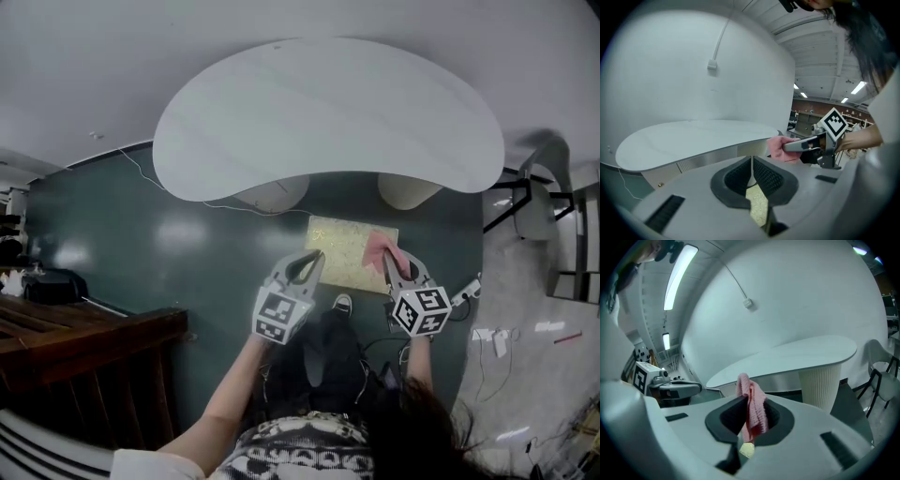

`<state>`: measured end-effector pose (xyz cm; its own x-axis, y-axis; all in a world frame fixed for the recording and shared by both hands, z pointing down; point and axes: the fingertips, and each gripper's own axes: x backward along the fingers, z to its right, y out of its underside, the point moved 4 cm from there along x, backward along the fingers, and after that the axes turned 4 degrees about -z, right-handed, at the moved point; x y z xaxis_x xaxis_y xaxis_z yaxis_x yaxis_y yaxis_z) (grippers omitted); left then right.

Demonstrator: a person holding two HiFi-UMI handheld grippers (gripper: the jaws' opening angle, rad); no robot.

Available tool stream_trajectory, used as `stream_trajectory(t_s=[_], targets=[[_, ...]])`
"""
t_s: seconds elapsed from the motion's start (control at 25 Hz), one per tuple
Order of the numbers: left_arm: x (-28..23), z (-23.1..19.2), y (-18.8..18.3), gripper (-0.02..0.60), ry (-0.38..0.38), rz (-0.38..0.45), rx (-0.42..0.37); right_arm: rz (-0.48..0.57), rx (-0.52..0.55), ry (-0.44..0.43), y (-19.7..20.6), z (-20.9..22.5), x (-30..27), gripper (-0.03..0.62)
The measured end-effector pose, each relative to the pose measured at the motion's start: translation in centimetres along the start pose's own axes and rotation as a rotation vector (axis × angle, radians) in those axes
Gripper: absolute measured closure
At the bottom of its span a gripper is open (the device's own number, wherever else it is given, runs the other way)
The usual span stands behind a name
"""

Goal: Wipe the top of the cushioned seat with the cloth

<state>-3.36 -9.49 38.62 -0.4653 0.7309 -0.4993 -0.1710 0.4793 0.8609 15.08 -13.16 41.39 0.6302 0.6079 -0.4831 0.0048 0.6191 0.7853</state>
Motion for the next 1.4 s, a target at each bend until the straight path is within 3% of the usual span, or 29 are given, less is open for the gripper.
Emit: stream_trajectory(t_s=[0.32, 0.64, 1.04, 1.4], targets=[[4.8, -0.3, -1.6, 0.567, -0.025, 0.044, 0.051, 0.045, 0.008, -0.017, -2.0, -4.5, 2.3, 0.579], [10.5, 0.4, -3.3, 0.566, 0.025, 0.123, -0.006, 0.113, 0.077, -0.002, -3.2, -11.4, 6.0, 0.579], [22.9, -1.5, 1.2, 0.566, 0.033, 0.183, -0.008, 0.136, 0.174, 0.023, -0.1, -24.2, 8.6, 0.580], [30.2, 0.7, 3.3, 0.568, 0.080, 0.270, -0.001, 0.159, 0.220, 0.023, 3.7, -32.3, 11.9, 0.580]])
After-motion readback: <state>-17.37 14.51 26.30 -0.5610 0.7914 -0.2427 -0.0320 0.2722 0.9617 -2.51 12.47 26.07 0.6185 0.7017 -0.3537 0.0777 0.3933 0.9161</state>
